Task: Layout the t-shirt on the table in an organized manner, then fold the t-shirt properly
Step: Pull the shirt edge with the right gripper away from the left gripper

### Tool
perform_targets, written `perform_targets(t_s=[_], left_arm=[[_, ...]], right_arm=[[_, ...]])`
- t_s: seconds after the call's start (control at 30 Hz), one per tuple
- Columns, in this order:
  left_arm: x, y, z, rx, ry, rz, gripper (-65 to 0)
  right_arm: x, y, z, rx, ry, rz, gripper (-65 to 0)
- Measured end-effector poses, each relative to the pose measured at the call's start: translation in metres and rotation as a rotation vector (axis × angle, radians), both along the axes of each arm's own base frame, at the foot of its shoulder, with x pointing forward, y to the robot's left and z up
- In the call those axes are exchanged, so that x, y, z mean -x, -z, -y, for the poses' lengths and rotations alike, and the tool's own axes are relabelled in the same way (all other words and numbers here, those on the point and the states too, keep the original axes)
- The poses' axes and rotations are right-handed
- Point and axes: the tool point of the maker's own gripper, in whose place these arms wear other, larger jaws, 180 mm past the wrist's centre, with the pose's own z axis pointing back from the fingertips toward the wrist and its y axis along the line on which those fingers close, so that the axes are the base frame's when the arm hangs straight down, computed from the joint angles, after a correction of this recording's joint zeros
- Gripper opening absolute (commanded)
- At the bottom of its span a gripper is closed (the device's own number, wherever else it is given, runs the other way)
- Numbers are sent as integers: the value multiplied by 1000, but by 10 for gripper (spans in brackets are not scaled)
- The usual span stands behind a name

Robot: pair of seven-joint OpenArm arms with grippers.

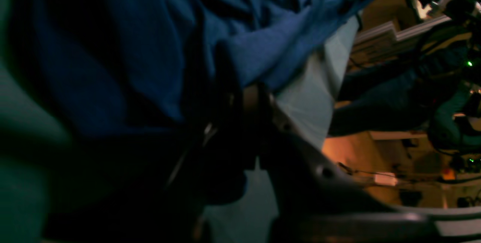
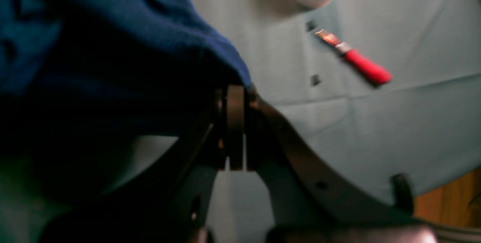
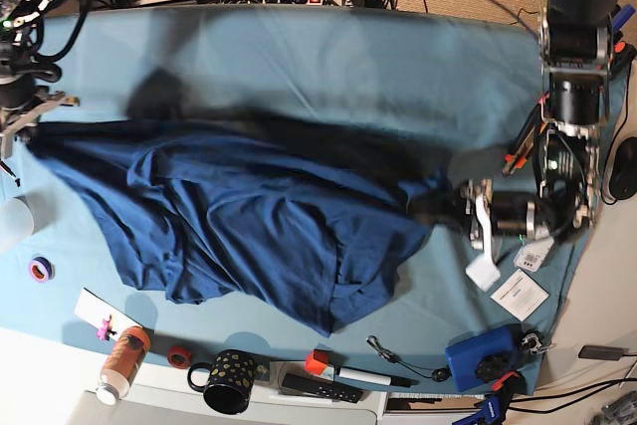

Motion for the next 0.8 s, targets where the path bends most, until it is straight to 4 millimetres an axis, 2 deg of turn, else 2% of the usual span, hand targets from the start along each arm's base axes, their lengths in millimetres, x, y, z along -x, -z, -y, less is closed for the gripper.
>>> perform_targets(t_s=[0.17,0.33,0.4,0.47,0.63,0.8], left_arm=[[-18,-24,4,9,4,63,-650],[-30,-41,5,8,3,108,-650],[-43,-55,5,40,-42,153,-650],[-58,-58,0,-2,-90,200,-650],[-82,-53,-15,-106,-191,283,-650],[-96,-57,-23,-163,-234,345,-650]], right_arm=[[-3,-9,4,15,0,38,-650],[-19,-25,-1,-2,-17,126,-650],[-25,-33,-1,-4,-16,156,-650],[-31,-36,0,-19,-16,183,-650],[-47,-23,10,-123,4,206,-650],[-63,11,26,-260,63,180,-650]])
